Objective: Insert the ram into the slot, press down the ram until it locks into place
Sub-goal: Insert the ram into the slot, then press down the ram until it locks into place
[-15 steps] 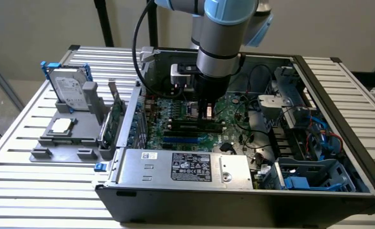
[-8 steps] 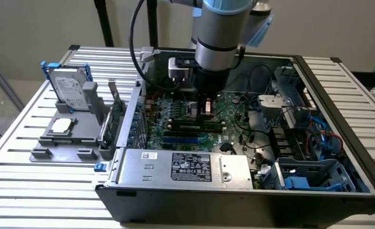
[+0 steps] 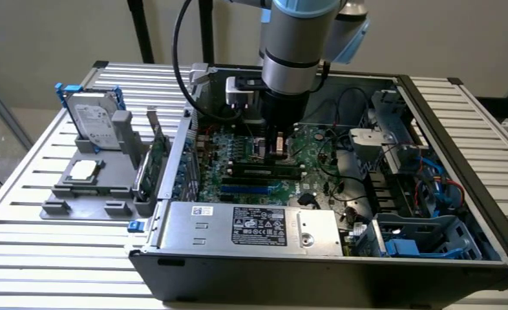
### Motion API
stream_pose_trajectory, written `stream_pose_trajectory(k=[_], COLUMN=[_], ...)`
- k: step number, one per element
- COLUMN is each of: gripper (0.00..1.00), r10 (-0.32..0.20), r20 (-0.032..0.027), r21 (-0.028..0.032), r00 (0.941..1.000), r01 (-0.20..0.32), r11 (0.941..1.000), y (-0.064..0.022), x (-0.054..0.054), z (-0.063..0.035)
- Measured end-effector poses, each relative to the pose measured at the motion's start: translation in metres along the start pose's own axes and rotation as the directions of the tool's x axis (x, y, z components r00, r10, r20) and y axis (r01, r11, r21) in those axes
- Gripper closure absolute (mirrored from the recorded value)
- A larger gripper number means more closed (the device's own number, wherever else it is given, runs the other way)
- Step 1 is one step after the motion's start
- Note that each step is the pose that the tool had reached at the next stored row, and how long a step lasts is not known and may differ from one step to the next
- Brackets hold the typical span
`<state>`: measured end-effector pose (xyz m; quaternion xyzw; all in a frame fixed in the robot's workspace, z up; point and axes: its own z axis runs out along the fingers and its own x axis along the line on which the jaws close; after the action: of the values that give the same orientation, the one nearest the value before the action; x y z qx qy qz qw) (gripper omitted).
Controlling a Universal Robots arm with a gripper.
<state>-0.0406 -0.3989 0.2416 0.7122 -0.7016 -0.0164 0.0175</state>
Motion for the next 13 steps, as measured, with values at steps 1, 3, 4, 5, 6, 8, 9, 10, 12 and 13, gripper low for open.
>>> stream_pose_trajectory(k=[1, 3, 4, 5, 6, 8, 9, 10, 12, 13], gripper=[0.89, 0.89, 0.89, 0.89, 0.89, 0.89, 0.89, 0.89, 0.89, 0.89], r10=[0.0, 0.0, 0.0, 0.0, 0.0, 0.0, 0.0, 0.0, 0.0, 0.0], r20=[0.0, 0.0, -0.0001, -0.0001, 0.0, -0.0001, -0.0001, -0.0001, -0.0001, 0.0], r21=[0.0, 0.0, 0.0, -0.0001, -0.0001, 0.0, 0.0, 0.0, -0.0001, 0.0], r00=[1.0, 1.0, 1.0, 1.0, 1.0, 1.0, 1.0, 1.0, 1.0, 1.0], r01=[0.0, 0.0, 0.0, 0.0, 0.0, 0.0, 0.0, 0.0, 0.0, 0.0], r11=[1.0, 1.0, 1.0, 1.0, 1.0, 1.0, 1.0, 1.0, 1.0, 1.0], y=[0.0, 0.0, 0.0, 0.0, 0.0, 0.0, 0.0, 0.0, 0.0, 0.0], x=[0.0, 0.0, 0.0, 0.0, 0.0, 0.0, 0.0, 0.0, 0.0, 0.0], z=[0.0, 0.0, 0.0, 0.0, 0.0, 0.0, 0.0, 0.0, 0.0, 0.0])
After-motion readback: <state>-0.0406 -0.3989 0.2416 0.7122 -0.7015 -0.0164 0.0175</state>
